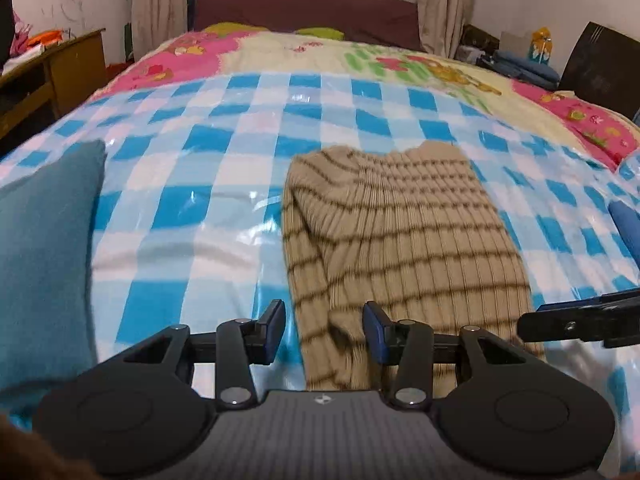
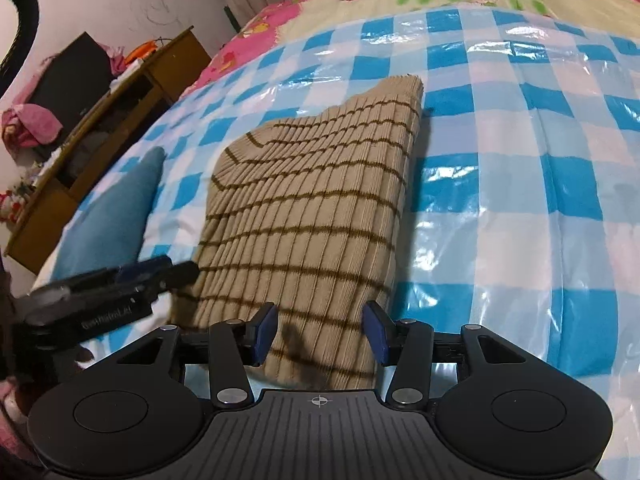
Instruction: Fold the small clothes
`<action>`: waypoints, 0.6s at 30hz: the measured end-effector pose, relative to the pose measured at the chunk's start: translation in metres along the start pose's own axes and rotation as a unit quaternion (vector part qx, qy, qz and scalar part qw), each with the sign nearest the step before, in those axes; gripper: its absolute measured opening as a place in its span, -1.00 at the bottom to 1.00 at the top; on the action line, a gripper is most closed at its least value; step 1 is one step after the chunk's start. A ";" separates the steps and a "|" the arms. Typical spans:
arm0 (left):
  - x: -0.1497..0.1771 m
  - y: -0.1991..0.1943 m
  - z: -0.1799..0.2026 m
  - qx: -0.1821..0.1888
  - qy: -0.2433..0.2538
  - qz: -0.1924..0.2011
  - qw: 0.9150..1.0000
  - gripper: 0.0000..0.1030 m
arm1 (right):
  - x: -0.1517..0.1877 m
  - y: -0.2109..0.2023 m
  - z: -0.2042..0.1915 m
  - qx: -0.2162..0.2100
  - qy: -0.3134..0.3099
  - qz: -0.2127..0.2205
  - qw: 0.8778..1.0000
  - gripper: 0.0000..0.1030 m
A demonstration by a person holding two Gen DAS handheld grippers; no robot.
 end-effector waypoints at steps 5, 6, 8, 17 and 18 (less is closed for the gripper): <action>0.019 0.008 -0.004 0.020 -0.041 -0.045 0.998 -0.07 | 0.025 0.007 0.007 -0.003 0.020 -0.038 0.999 -0.07; 0.021 0.004 -0.002 0.025 -0.045 -0.043 0.998 -0.07 | 0.029 0.008 0.008 -0.007 0.028 -0.044 0.999 -0.03; 0.023 -0.005 -0.001 0.021 -0.038 -0.035 0.998 -0.08 | 0.035 0.005 0.005 -0.025 0.028 -0.043 0.998 -0.03; 0.057 -0.029 0.015 0.001 0.025 -0.040 0.999 -0.08 | 0.048 0.012 -0.001 0.022 -0.066 -0.030 0.997 -0.06; 0.058 -0.026 0.017 -0.009 0.030 -0.039 0.999 -0.08 | 0.048 0.013 0.001 0.019 -0.059 -0.027 0.998 -0.12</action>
Point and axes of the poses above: each gripper's, at about its wrist camera, not at the fingertips, and y roughly the way its jaws point, z to its right, x to its underside, the point moved 8 cm from there along y, roughly the way its jaws point, and after that the axes turned 4 degrees about -y, right-handed, at the moved point
